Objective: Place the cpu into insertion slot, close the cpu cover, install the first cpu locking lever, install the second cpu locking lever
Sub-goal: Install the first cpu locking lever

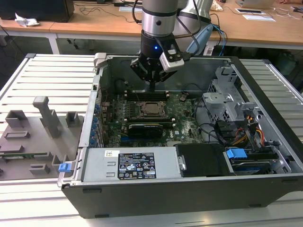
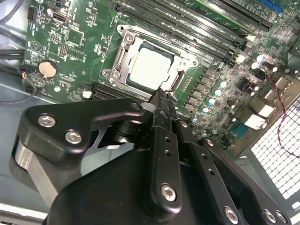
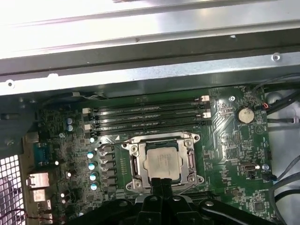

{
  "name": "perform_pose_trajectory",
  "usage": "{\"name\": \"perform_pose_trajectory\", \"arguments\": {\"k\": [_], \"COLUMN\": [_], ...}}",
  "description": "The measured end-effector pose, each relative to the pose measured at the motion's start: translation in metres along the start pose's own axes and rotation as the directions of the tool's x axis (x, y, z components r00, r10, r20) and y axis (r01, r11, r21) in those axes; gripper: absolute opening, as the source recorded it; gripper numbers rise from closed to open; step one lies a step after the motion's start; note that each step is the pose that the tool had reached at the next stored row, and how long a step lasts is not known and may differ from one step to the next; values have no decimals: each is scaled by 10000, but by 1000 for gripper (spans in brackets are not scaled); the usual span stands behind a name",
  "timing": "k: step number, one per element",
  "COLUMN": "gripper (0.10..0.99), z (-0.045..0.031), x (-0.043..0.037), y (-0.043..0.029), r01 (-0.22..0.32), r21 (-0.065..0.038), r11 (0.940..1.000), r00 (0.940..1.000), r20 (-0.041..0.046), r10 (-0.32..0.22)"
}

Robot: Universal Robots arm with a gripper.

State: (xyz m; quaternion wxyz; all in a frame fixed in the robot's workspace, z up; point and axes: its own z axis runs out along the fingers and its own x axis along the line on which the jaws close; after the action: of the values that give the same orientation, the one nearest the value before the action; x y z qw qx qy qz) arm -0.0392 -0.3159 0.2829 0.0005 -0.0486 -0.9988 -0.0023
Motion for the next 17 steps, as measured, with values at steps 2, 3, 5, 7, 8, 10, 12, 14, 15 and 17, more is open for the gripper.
{"name": "perform_pose_trajectory", "arguments": {"k": [2,3,5,7,8,10,12,14,15,17], "gripper": [106,106,106,106,106,106,106,106,106,106], "z": [0,0,0,1,2,4,12,34,47,60], "x": [0,0,0,0,1,18,56,112,128,153], "y": [0,0,0,0,0,-2,-5,-11,-13,-16], "r01": [253,324,468,596,625,656,662,666,667,666], "r21": [0,1,1,1,0,0,-3,-2,-7,-49], "r11": [9997,9995,9989,9982,9980,9978,9978,9978,9978,9978], "r00": [9997,9995,9989,9982,9980,9978,9978,9978,9978,9978], "r20": [-1,-2,-3,-3,-3,-3,-2,0,5,3], "r10": [-253,-324,-468,-596,-625,-656,-662,-666,-667,-666]}}
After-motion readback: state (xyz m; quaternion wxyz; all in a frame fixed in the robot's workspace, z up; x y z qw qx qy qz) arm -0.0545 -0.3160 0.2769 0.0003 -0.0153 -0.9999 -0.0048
